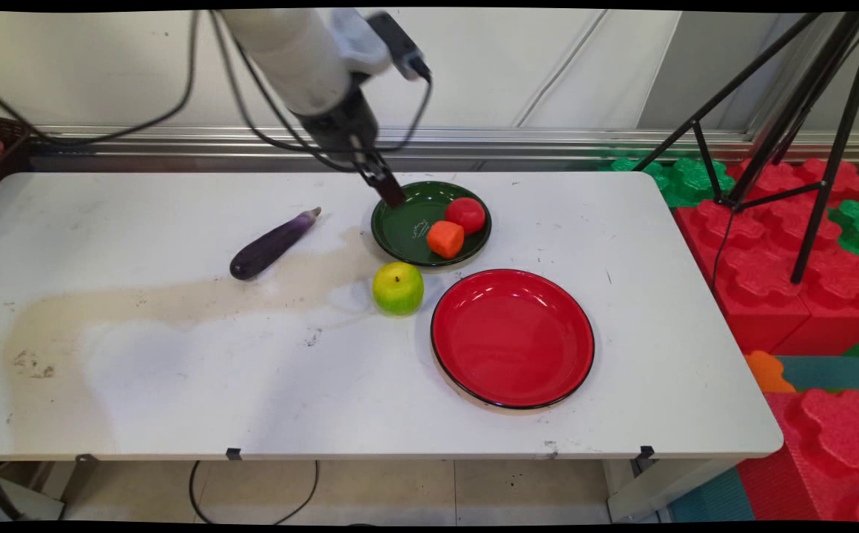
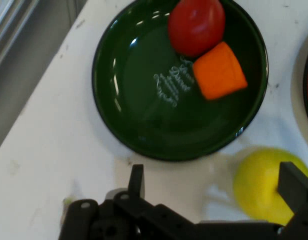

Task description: Pick up the mandarin from the green plate

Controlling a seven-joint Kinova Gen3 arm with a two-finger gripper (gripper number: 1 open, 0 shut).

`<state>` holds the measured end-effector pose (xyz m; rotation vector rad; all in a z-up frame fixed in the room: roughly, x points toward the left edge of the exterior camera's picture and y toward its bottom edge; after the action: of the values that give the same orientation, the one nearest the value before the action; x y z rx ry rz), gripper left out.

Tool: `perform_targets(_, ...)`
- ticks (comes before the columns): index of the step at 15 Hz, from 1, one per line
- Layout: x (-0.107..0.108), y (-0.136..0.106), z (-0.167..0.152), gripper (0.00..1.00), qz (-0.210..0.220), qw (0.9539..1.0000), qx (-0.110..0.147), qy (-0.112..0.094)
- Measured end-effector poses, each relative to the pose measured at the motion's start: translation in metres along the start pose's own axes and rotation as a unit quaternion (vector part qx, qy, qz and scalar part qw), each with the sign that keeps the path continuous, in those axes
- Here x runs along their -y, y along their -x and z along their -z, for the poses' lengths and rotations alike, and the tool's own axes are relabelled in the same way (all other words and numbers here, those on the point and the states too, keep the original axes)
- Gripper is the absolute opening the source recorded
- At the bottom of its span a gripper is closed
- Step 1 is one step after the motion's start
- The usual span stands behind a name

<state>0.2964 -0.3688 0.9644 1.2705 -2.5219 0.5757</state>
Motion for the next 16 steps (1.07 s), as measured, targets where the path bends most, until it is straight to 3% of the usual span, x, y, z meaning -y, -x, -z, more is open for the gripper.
perform_targets(6, -0.017, -0.039, -0.076, 1.00, 0.035, 0.9991, 0.024, 0.008)
perform_targets(16, -0.028, -0.070, -0.161, 1.00, 0.059, 0.9969, 0.046, 0.024)
